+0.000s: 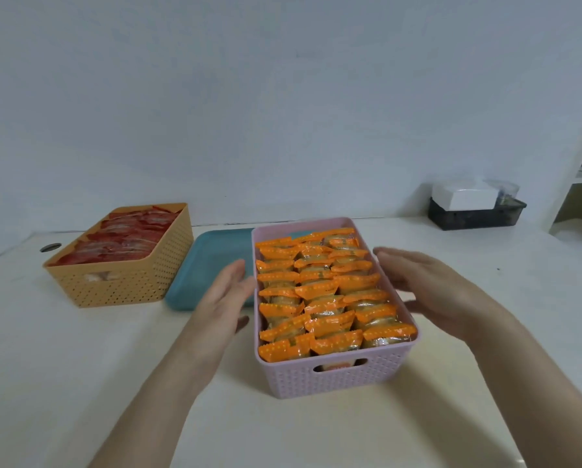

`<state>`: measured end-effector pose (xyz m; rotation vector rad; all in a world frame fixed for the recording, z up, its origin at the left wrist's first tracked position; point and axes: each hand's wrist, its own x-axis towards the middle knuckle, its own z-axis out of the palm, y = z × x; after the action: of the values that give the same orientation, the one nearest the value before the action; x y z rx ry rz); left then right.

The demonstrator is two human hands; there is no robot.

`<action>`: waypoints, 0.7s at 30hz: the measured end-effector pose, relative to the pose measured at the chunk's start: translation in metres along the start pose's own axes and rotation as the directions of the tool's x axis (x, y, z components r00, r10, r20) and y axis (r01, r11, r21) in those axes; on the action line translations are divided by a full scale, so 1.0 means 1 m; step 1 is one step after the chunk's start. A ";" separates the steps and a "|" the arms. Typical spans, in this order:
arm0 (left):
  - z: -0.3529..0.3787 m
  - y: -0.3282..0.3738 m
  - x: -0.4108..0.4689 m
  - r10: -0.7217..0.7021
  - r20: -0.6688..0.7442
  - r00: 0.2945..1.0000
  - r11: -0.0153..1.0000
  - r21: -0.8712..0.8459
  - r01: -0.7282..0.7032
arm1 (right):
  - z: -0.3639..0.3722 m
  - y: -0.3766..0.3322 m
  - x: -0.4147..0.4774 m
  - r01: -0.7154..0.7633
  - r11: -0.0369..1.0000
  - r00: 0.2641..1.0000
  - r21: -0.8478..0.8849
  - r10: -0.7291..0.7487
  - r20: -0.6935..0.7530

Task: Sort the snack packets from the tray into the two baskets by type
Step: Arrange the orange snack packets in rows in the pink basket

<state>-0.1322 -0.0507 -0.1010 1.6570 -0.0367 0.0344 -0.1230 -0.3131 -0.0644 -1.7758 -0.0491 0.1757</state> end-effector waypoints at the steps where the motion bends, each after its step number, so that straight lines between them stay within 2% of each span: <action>1: 0.004 -0.003 -0.008 -0.002 0.042 0.999 1.000 -0.030 0.003 | 0.002 0.005 -0.002 -0.021 0.999 1.000 0.041 0.021 0.010; 3: 0.018 -0.007 -0.019 0.005 0.041 0.999 0.992 -0.128 0.001 | 0.011 0.014 -0.003 -0.052 0.979 0.998 0.196 0.057 -0.020; 7: 0.041 -0.007 -0.025 -0.087 -0.126 0.988 0.920 -0.391 0.031 | 0.030 0.021 -0.006 -0.036 0.901 0.987 0.433 0.099 -0.124; 9: 0.040 -0.003 -0.023 -0.125 -0.132 0.983 0.878 -0.477 0.048 | 0.034 0.021 -0.005 -0.026 0.885 0.989 0.464 0.091 -0.118; 12: 0.036 0.007 -0.005 -0.112 -0.084 0.990 0.853 -0.519 0.053 | 0.030 0.009 0.003 0.018 0.883 0.987 0.468 0.059 -0.151; 16: 0.028 0.019 0.037 -0.059 -0.013 0.998 0.848 -0.529 0.043 | 0.027 -0.011 0.033 0.089 0.890 0.982 0.448 -0.004 -0.188; 21: 0.030 0.021 0.094 -0.095 -0.055 0.994 0.860 -0.508 0.054 | 0.020 -0.023 0.084 0.065 0.902 0.974 0.427 0.036 -0.224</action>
<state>-0.0388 -0.0823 -0.0781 1.1247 0.0738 0.0277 -0.0416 -0.2779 -0.0538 -1.3381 0.1339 -0.0307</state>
